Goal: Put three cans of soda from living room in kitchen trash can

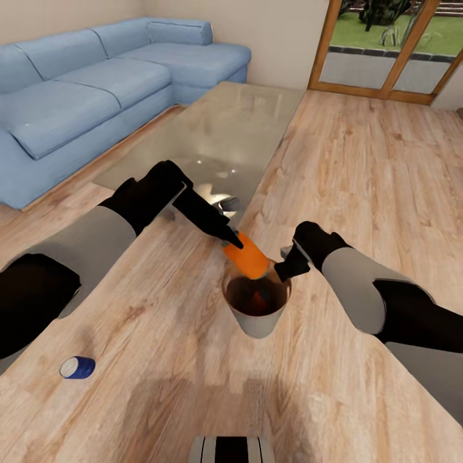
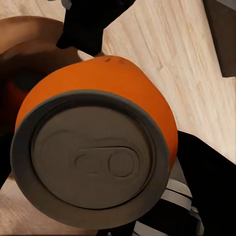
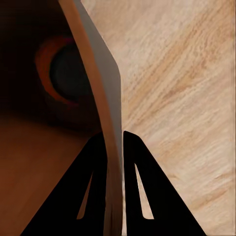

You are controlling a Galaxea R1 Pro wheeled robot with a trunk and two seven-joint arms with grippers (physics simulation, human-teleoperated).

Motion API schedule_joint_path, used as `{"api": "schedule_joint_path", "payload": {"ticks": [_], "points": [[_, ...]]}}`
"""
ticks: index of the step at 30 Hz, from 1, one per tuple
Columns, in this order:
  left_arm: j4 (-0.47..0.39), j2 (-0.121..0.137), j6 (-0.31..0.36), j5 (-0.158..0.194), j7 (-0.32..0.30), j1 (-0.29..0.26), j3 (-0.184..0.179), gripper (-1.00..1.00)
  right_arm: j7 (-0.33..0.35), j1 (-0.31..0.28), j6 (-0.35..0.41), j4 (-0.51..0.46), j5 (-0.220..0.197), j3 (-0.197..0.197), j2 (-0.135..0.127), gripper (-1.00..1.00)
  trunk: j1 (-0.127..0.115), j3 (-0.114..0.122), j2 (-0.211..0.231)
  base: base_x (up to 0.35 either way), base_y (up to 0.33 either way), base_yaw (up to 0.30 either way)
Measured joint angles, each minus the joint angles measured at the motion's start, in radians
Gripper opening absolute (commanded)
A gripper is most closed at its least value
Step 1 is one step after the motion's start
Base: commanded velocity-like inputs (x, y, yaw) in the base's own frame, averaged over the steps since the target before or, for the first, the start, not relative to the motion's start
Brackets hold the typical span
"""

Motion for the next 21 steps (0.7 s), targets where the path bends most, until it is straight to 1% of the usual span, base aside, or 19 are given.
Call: {"api": "schedule_joint_path", "payload": {"ticks": [4,6,7,8,11,15,19,21], "points": [[0.004,-0.015,0.000,-0.012,0.001,0.000,-0.007,-1.00,-0.004,-0.001,-0.005,-0.008,0.023,0.014,0.009,-1.00,-0.015,0.013,0.028,0.000,0.000,0.000],[0.004,-0.016,0.000,-0.015,0.002,0.000,-0.016,-1.00,-0.003,-0.001,-0.003,-0.009,0.015,0.009,0.011,-1.00,-0.019,0.016,0.035,0.000,0.000,0.000],[0.004,-0.017,0.000,-0.016,0.002,0.000,-0.033,-1.00,-0.002,-0.001,-0.002,-0.010,0.008,0.006,0.012,-1.00,-0.019,0.016,0.035,0.000,0.000,0.000],[0.004,-0.017,0.000,-0.015,0.002,0.000,-0.039,-1.00,-0.002,-0.001,-0.001,-0.010,0.004,0.003,0.012,-1.00,-0.019,0.016,0.035,0.000,0.000,0.000],[0.004,-0.017,0.000,-0.017,0.003,0.000,-0.055,-1.00,-0.003,-0.002,-0.001,-0.010,0.008,0.005,0.013,-1.00,-0.019,0.016,0.035,0.000,0.000,0.000],[0.004,-0.019,0.000,-0.018,0.008,0.000,-0.061,-1.00,-0.003,-0.004,-0.004,-0.010,0.023,0.013,0.017,-1.00,-0.019,0.016,0.035,0.000,0.000,0.000],[0.003,-0.021,0.000,-0.017,0.013,0.001,-0.060,-1.00,-0.001,-0.007,-0.001,-0.009,0.005,0.001,0.023,-1.00,-0.019,0.016,0.035,0.000,0.000,0.000],[0.003,-0.030,0.000,-0.017,0.023,0.001,-0.059,-1.00,0.000,-0.009,-0.001,-0.008,0.004,-0.002,0.028,-1.00,-0.019,0.016,0.035,0.000,0.000,0.000]]}}
